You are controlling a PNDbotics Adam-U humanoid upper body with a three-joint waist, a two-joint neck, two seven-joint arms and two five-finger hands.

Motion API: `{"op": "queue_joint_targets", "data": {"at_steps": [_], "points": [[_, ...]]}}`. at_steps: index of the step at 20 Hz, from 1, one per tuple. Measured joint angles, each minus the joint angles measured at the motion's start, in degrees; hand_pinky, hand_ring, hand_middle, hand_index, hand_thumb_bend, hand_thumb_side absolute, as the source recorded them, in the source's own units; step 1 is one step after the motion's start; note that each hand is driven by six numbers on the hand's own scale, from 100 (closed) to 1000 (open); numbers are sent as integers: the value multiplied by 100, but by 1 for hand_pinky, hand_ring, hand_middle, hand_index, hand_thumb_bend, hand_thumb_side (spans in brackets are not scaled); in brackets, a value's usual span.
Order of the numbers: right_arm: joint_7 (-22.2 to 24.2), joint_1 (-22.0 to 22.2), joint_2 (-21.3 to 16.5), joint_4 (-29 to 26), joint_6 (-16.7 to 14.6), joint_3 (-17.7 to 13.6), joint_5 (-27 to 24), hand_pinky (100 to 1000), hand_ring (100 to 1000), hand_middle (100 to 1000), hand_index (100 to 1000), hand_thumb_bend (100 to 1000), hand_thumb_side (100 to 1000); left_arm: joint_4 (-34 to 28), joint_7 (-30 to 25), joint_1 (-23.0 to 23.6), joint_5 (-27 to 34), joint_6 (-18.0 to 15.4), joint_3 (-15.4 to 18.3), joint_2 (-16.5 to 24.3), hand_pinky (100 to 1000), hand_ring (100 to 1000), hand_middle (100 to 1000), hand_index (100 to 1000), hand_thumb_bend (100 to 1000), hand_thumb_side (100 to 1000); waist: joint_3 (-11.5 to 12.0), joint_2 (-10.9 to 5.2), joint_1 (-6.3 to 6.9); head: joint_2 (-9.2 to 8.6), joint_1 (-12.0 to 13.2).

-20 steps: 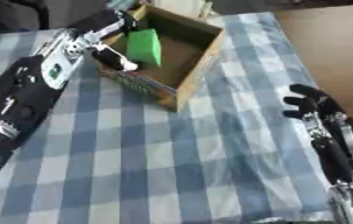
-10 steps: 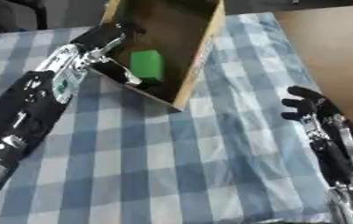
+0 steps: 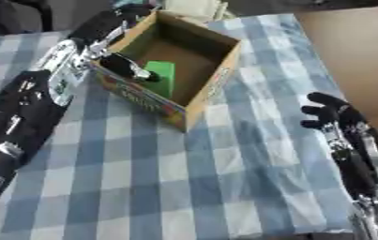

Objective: Pick up objects on the table and place them in the box.

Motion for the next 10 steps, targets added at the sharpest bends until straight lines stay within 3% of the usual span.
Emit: {"op": "queue_joint_targets", "data": {"at_steps": [6, 10], "points": [[-19, 1, 0, 0, -8, -41, 1, 729, 806, 825, 852, 100, 714, -586, 44, 13, 432, -65, 87, 407, 908, 873, 931, 974, 917, 508, 97, 0, 64, 0, -58], [-45, 0, 0, 1, -10, -79, 5, 729, 806, 824, 852, 100, 713, -1199, 2, 296, 811, -100, 122, 754, 889, 840, 873, 958, 869, 485, 166, 0, 66, 0, -111]]}}
